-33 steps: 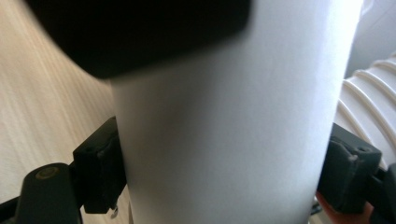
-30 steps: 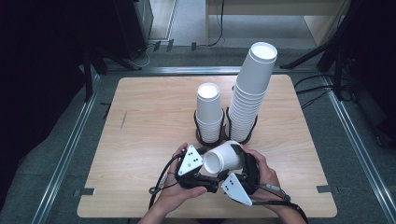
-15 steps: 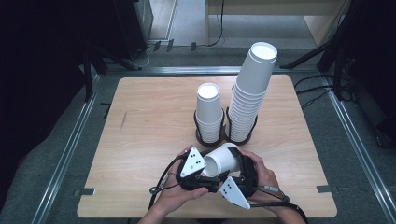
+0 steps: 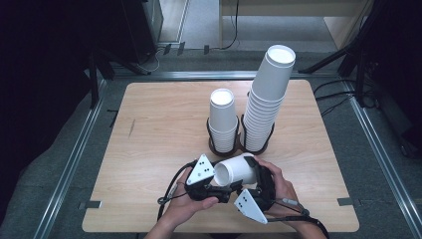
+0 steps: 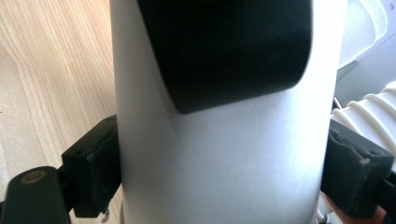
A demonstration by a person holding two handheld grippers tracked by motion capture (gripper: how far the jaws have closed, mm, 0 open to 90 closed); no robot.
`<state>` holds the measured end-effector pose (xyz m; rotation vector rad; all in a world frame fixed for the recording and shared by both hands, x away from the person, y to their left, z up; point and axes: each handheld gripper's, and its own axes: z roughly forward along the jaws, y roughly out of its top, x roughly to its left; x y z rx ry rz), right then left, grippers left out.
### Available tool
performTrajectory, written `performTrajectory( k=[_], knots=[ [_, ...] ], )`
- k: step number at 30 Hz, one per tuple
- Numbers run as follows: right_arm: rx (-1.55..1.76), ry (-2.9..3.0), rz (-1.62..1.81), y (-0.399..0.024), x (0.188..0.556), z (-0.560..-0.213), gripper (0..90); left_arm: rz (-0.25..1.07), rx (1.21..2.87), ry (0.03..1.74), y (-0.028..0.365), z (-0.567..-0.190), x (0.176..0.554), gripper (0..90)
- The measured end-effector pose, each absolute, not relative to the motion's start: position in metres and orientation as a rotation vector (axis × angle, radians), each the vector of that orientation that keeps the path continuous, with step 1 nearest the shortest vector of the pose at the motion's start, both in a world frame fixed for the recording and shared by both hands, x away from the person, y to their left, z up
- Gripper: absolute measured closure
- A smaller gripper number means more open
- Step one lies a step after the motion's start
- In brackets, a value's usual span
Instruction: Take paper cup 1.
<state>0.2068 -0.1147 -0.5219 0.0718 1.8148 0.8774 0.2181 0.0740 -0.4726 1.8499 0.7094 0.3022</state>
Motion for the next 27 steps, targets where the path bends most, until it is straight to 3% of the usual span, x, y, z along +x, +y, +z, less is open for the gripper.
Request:
performTrajectory(
  k=[19, 27],
  knots=[
    [0.066, 1.838, 0.890, -0.117, 0.205, -0.520, 10.5, 0.258, 1.834, 0.705, 0.080, -0.474, 0.221, 22.2],
    [0.093, 1.850, 0.922, -0.119, 0.203, -0.516, 1.7, 0.333, 1.792, 0.779, 0.099, -0.473, 0.229, 22.5]
  ],
)
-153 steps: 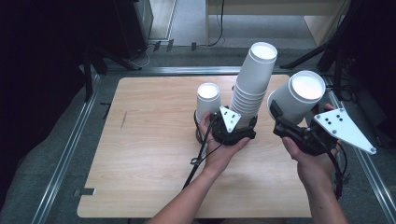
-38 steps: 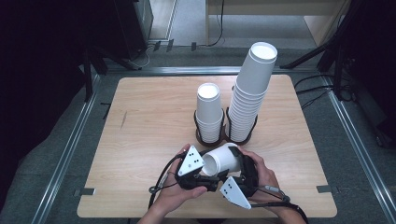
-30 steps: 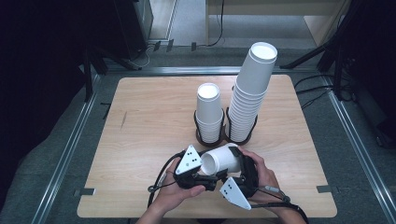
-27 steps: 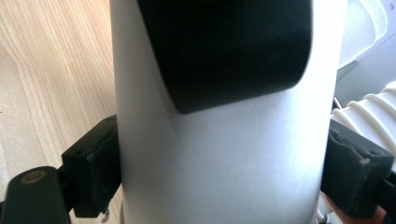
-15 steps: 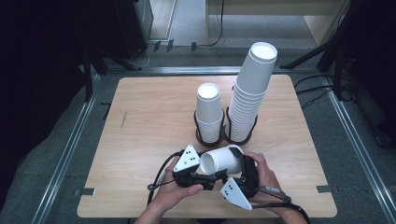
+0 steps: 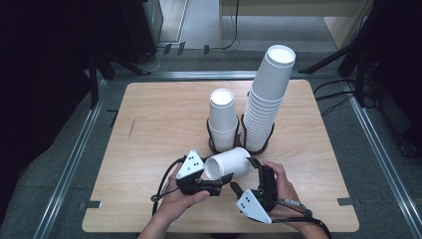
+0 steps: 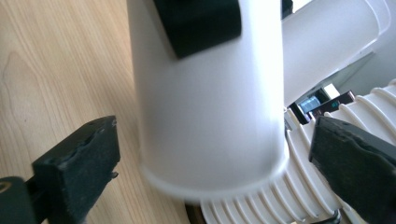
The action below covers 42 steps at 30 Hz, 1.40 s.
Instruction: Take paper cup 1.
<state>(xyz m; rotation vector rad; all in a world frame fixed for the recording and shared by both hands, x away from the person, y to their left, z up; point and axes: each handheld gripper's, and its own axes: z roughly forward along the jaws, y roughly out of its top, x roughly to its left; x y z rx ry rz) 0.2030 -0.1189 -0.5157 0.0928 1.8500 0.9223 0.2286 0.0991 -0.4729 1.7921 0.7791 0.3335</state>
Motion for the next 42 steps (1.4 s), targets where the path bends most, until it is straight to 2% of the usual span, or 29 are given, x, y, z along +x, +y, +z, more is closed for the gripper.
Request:
performTrajectory(
  k=[8, 17, 29, 42],
  knots=[
    [0.192, 1.886, 0.984, -0.119, 0.203, -0.514, 0.0, 0.376, 1.709, 0.800, 0.110, -0.468, 0.229, 22.3],
    [0.588, 1.882, 1.286, -0.126, 0.207, -0.505, 0.0, 0.415, 1.587, 0.788, 0.119, -0.462, 0.224, 22.0],
    [1.003, 1.856, 1.631, -0.131, 0.207, -0.478, 6.0, 0.507, 1.453, 0.743, 0.120, -0.462, 0.218, 22.0],
    [1.328, 1.870, 1.809, -0.128, 0.208, -0.466, 1.4, 0.537, 1.355, 0.755, 0.117, -0.471, 0.219, 22.0]
  ],
)
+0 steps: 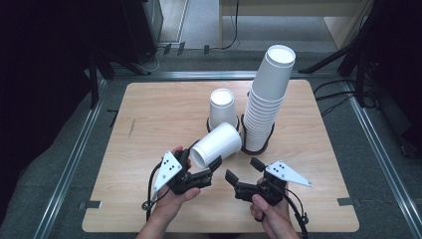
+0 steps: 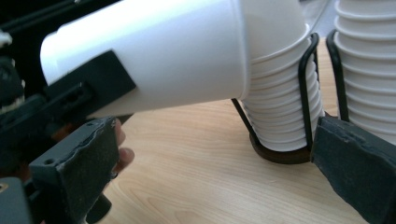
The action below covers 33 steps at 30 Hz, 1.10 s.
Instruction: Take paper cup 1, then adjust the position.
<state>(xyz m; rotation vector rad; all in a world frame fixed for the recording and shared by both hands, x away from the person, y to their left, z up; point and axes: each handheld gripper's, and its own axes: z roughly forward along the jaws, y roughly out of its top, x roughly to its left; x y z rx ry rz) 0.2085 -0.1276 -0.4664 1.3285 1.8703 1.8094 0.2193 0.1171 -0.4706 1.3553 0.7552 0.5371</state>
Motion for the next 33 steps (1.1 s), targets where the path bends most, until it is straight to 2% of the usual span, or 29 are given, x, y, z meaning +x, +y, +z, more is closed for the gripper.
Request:
performTrajectory(
  k=[4, 14, 33],
  knots=[
    [1.399, 1.826, 1.826, -0.129, 0.209, -0.465, 0.1, 0.529, 1.344, 0.758, 0.117, -0.472, 0.220, 22.0],
    [1.822, 1.676, 2.089, -0.144, 0.221, -0.465, 0.0, 0.533, 1.296, 0.751, 0.107, -0.480, 0.218, 22.0],
    [2.055, 1.567, 2.263, -0.145, 0.224, -0.468, 0.0, 0.558, 1.333, 0.711, 0.081, -0.491, 0.209, 22.4]
  ],
)
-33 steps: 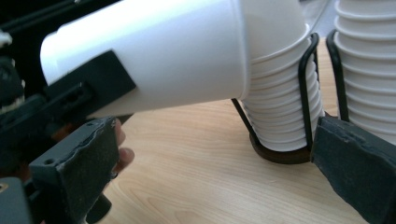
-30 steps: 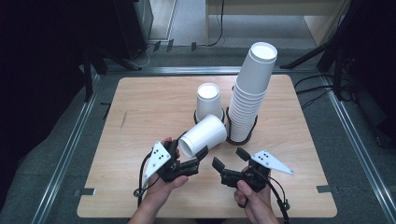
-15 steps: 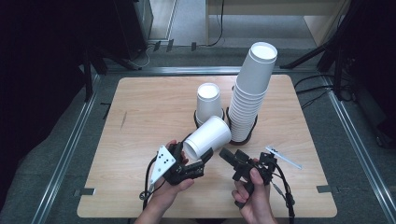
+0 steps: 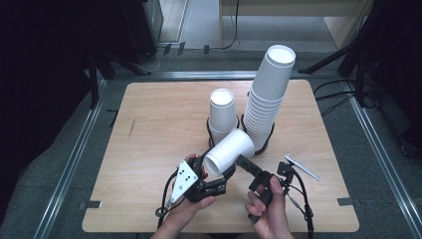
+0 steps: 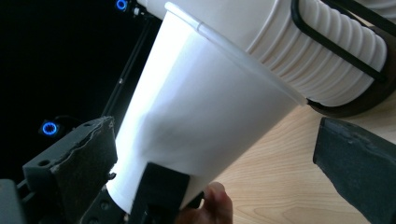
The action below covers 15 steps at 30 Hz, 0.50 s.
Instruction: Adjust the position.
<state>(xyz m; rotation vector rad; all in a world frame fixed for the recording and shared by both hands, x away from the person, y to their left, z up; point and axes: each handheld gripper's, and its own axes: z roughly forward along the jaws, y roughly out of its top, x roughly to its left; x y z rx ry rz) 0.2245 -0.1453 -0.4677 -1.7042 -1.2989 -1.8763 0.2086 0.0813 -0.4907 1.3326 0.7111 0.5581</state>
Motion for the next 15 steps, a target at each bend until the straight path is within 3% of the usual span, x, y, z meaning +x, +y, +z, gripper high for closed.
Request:
performTrajectory(
  k=[15],
  knots=[
    [-1.691, -1.104, -1.751, -0.150, 0.236, -0.484, 0.0, 0.568, 1.389, 0.670, 0.063, -0.501, 0.201, 22.5]
  ],
)
